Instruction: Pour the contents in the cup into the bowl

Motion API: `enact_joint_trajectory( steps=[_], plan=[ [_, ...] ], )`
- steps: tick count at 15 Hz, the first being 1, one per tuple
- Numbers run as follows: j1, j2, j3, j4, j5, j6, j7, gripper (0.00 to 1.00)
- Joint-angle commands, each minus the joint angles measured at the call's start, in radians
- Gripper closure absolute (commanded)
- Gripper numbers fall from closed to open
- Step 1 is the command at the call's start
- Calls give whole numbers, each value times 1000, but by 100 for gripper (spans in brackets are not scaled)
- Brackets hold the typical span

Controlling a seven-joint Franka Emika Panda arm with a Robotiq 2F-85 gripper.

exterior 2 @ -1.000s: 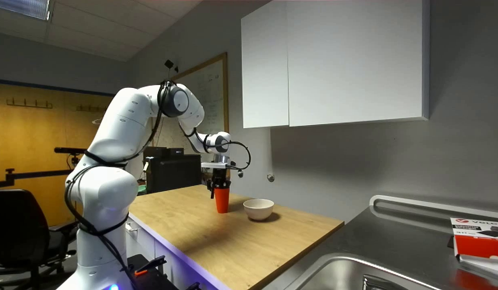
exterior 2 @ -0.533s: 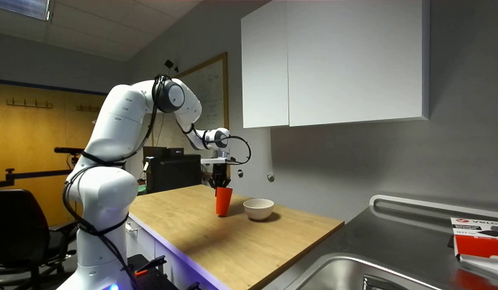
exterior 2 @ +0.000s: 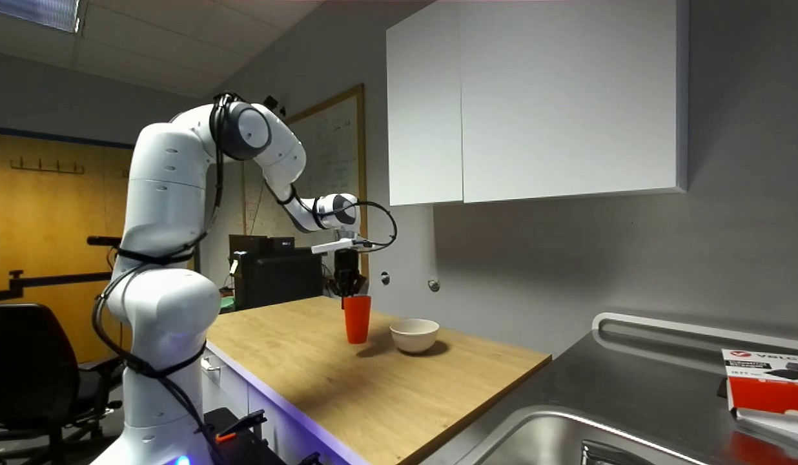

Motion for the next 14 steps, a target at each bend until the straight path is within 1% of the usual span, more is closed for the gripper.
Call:
enact_joint_trajectory(
  steps=[1,4,6,10,14],
  plan=[
    [-25,-127,-6,-41,46,-36,-107,94],
    [-40,-163,-16,16,100,-81,-240,94],
    [-48,-165,-29,64,139,-110,-340,95],
    [-72,-106,-68,187,243,-169,-548,95],
    [-106,-20,-92,300,302,-224,-699,95]
  ],
)
